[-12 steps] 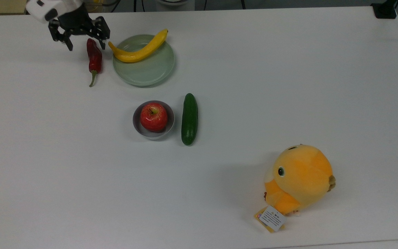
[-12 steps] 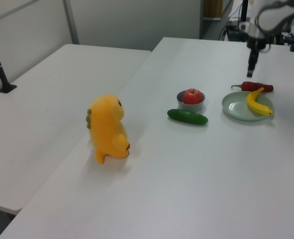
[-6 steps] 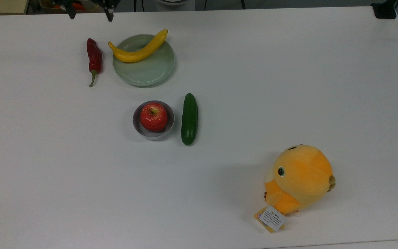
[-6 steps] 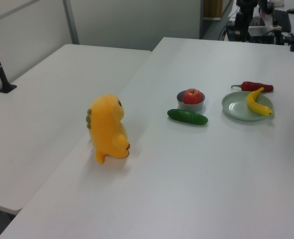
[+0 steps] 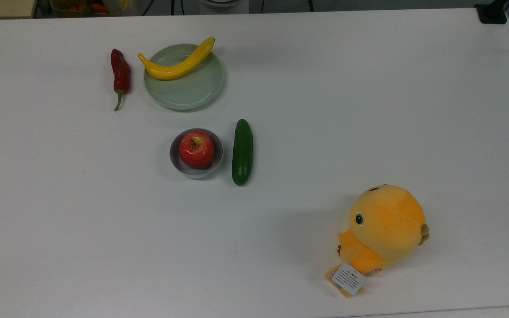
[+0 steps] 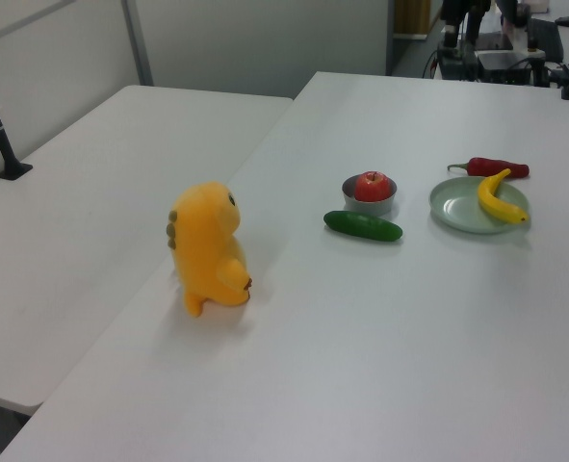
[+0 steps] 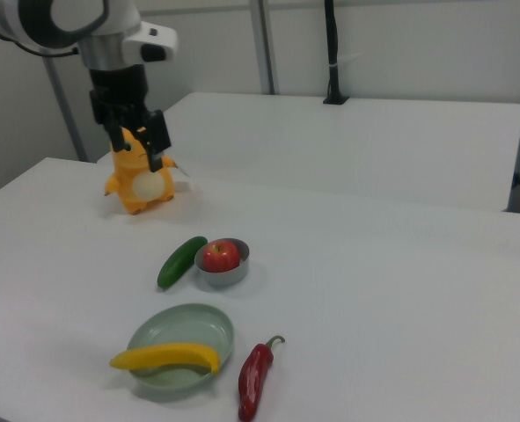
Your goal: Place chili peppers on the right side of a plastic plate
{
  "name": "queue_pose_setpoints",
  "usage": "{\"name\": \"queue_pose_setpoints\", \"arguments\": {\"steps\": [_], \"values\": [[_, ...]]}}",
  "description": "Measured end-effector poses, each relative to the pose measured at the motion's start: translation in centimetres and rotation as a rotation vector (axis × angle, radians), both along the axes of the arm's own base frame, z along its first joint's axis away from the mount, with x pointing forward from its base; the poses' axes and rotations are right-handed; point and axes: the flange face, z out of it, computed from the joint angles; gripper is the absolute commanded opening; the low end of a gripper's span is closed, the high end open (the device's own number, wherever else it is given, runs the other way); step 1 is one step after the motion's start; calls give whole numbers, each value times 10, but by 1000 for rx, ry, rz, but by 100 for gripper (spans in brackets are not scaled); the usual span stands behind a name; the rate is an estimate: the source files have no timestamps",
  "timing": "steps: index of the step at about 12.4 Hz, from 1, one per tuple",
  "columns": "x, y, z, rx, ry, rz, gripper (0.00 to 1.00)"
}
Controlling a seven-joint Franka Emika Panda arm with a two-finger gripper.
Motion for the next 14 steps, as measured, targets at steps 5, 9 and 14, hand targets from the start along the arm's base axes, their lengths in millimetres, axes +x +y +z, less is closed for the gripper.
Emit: {"name": "queue_pose_setpoints", "arguments": {"steps": [5,9,14], "values": [[5,63,-8,-17,-7,95,100],[20,58,-15,-43,-76,197,100],[23,45,-15,-48,-91,214,100]]}}
